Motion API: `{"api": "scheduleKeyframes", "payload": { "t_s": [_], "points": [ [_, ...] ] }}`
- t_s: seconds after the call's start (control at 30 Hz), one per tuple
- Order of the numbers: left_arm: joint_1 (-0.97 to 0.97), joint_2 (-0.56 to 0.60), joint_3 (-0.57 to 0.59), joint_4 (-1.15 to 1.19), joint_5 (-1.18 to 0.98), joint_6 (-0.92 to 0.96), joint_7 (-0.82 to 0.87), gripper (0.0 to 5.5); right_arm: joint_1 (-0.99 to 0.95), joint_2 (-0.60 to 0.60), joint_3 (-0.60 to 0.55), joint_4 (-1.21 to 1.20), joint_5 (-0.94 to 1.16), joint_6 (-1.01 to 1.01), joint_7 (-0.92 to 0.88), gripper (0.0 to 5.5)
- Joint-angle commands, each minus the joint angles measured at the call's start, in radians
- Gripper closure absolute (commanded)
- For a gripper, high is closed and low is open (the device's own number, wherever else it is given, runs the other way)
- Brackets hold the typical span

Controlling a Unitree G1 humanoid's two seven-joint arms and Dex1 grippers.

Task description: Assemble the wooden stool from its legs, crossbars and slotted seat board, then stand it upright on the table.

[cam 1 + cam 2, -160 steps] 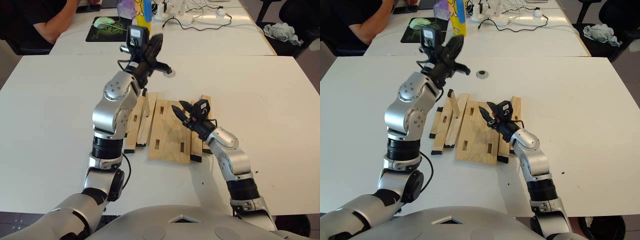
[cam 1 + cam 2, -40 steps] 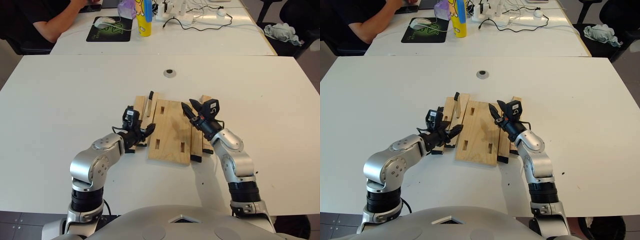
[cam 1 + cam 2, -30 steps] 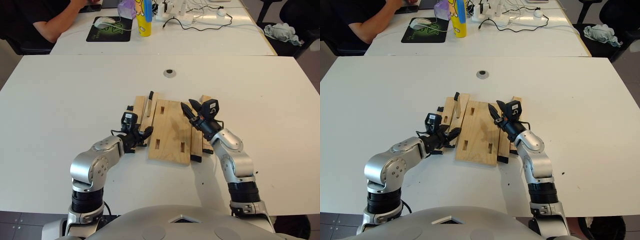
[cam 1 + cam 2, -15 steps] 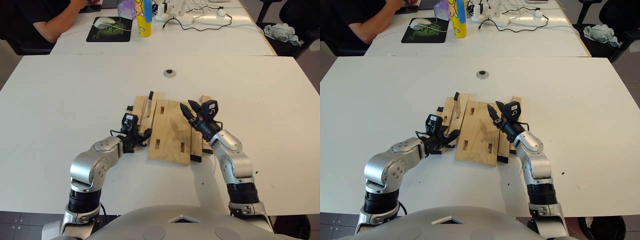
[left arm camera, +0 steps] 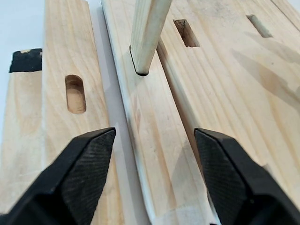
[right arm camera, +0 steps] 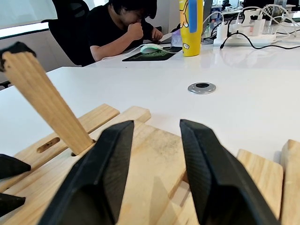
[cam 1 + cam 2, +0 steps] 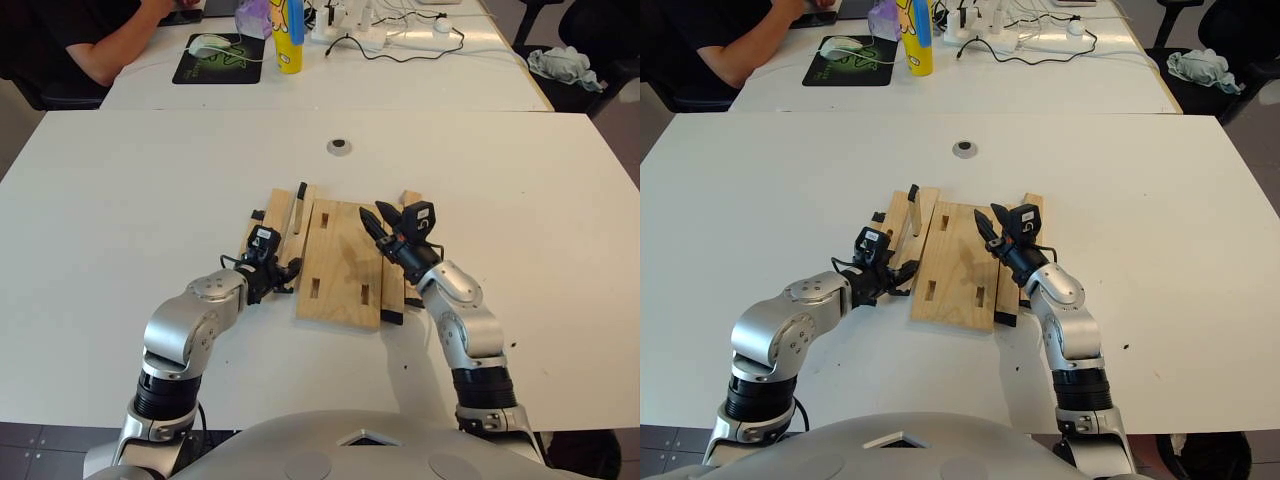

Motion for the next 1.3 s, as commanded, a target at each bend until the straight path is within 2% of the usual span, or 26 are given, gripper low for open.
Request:
{"api": "scheduleKeyframes", "payload": {
  "t_s": [0.03, 0.57, 0.97, 1.23, 1.3],
  "points": [
    [0.009, 0.020, -0.020, 0.018, 0.023, 0.028, 0.004, 2.38, 0.003, 0.005, 0.003, -0.008, 0.001, -0.001, -0.009, 3.68],
    [-0.006, 0.055, -0.103, 0.000, 0.066, 0.084, 0.011, 2.38, 0.018, 0.011, 0.007, -0.018, -0.001, 0.002, -0.021, 3.68],
    [-0.019, -0.001, -0.038, 0.065, 0.046, 0.164, 0.002, 2.38, 0.012, 0.013, 0.014, -0.013, -0.004, 0.005, -0.032, 3.68],
    [-0.011, 0.020, -0.051, 0.088, 0.054, 0.146, -0.013, 2.38, 0.012, 0.016, 0.012, -0.008, -0.004, 0.000, -0.038, 3.68],
    [-0.004, 0.014, -0.046, 0.093, 0.055, 0.141, -0.012, 2.61, 0.011, 0.016, 0.012, -0.008, -0.004, -0.001, -0.038, 3.68]
  ]
}}
